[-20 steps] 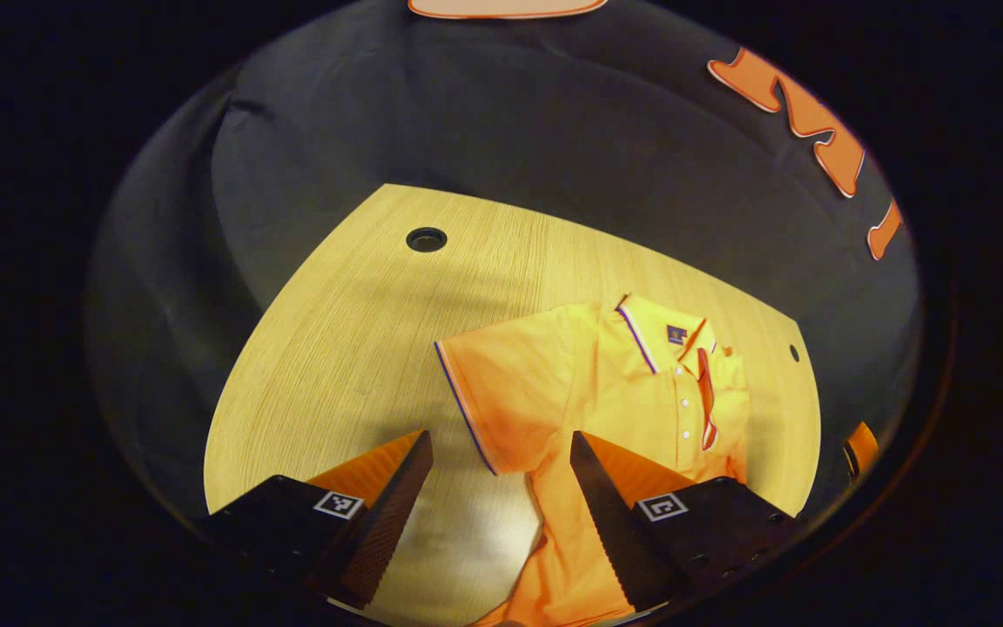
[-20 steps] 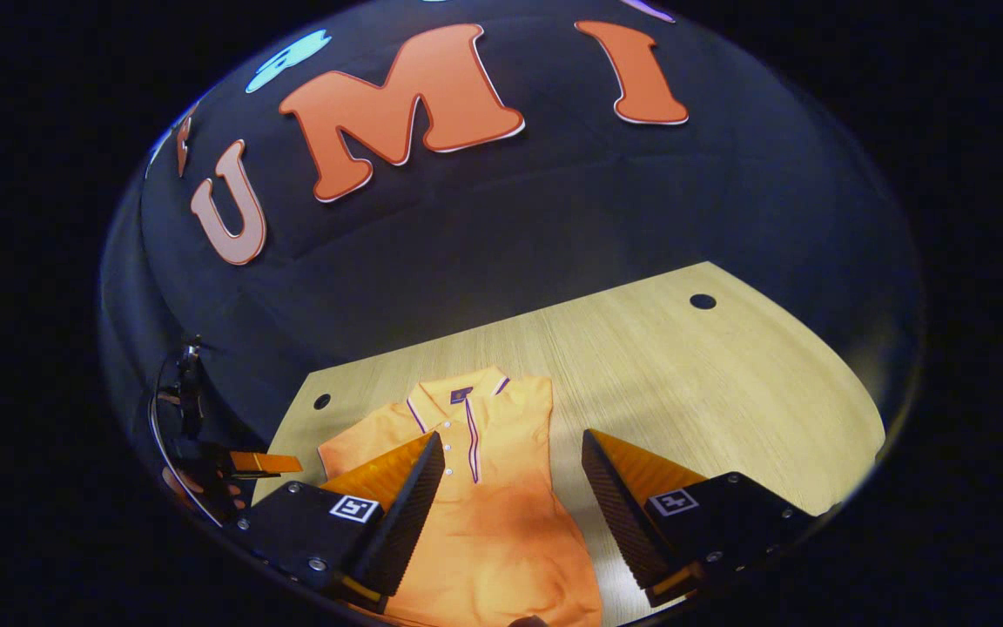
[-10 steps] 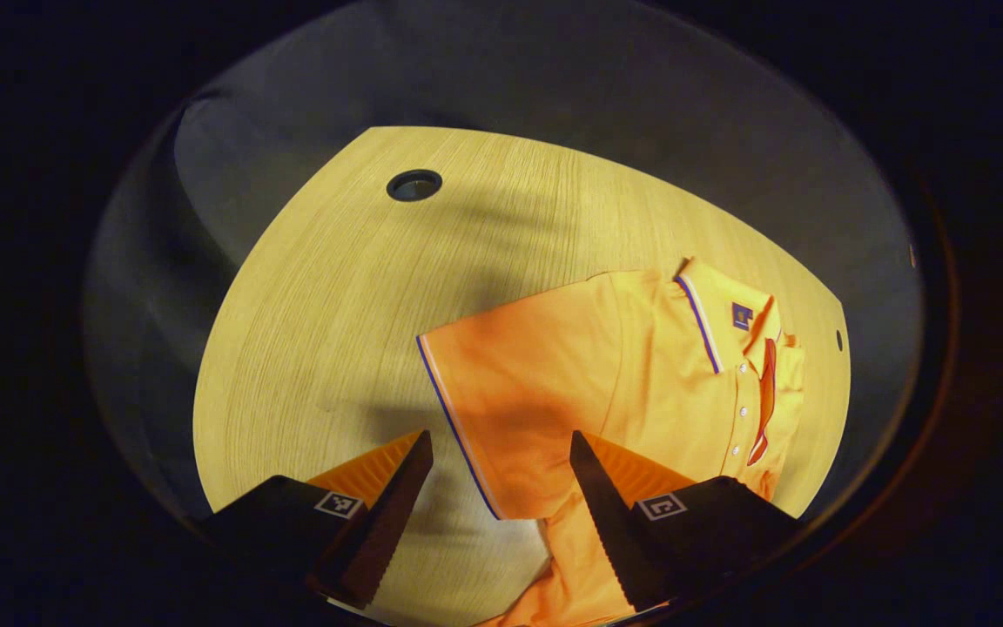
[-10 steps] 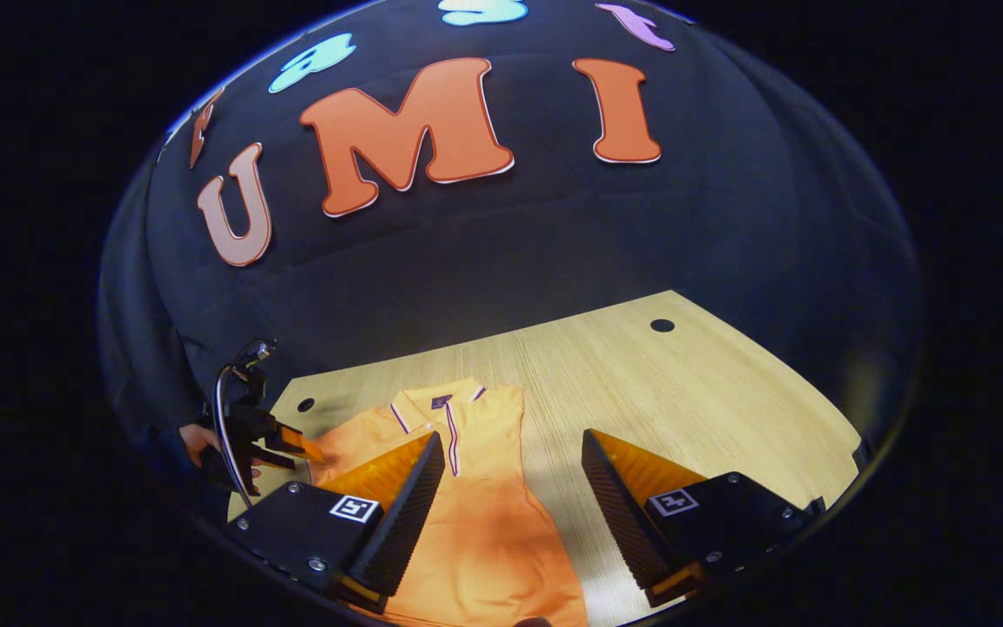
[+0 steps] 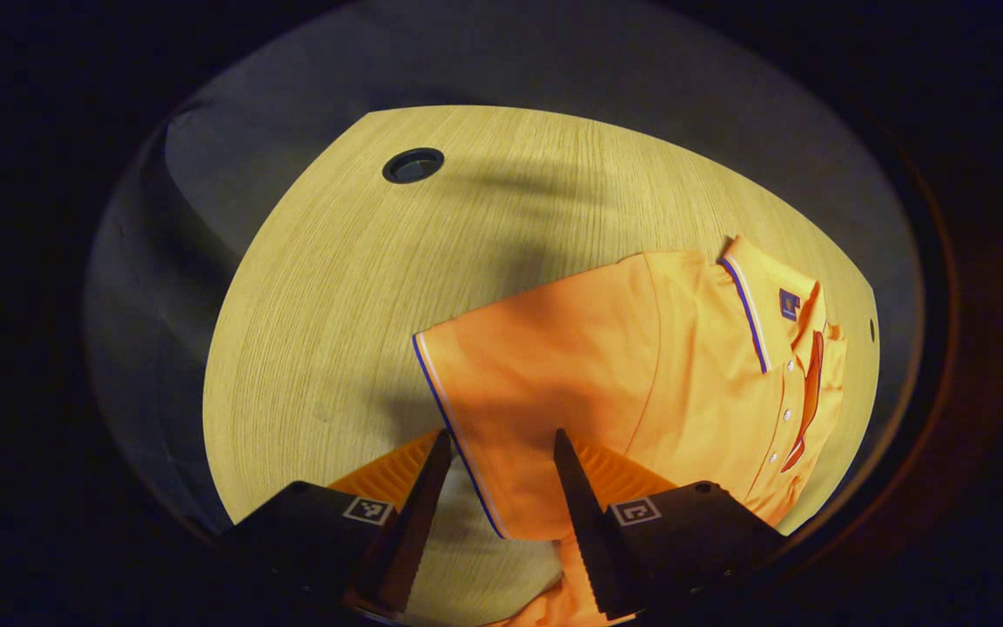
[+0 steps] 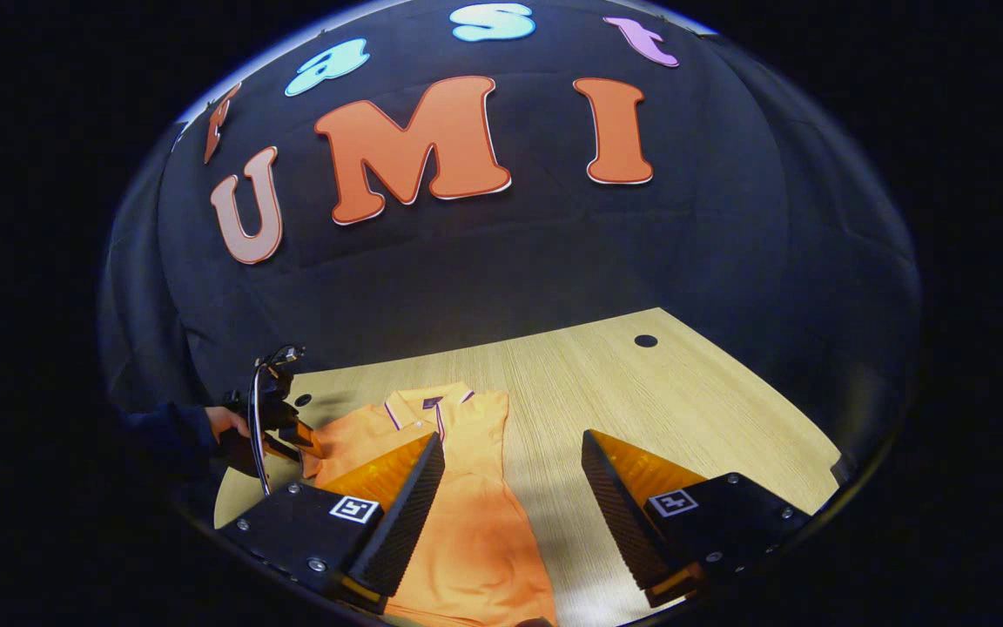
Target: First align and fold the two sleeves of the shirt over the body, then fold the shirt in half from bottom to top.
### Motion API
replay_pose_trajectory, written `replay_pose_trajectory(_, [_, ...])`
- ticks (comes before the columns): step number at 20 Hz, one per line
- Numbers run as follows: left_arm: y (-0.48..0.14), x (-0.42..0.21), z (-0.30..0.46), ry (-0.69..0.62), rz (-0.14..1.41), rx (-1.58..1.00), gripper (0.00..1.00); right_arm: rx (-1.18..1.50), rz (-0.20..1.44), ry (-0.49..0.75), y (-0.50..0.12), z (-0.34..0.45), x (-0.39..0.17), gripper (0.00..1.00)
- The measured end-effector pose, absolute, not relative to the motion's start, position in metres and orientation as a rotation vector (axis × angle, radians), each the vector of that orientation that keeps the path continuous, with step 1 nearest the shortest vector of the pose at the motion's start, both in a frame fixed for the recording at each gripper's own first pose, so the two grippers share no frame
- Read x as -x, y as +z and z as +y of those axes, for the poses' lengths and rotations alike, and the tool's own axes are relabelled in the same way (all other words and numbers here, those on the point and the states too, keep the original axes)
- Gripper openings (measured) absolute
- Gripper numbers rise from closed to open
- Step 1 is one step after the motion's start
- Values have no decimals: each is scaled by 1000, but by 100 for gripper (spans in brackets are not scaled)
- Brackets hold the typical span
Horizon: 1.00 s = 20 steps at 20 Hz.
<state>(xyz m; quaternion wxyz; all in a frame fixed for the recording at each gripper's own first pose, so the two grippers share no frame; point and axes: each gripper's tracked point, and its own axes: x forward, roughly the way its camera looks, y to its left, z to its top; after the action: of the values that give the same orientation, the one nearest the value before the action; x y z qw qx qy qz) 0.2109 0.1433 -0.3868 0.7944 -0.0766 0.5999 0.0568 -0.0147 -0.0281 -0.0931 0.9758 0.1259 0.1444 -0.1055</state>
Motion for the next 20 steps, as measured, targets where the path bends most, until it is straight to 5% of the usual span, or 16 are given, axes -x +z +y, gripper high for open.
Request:
replay_pose_trajectory(1, [-385, -213, 143, 97, 1273, 151, 74, -258, 298, -212, -96, -29, 17, 97])
replay_pose_trajectory(4, [-386, -218, 133, 27, 1252, 158, 12, -276, 302, -222, -97, -37, 22, 97])
replay_pose_trajectory(20, [-325, -246, 39, -249, 1054, 184, 11, -267, 334, -245, -106, -39, 55, 97])
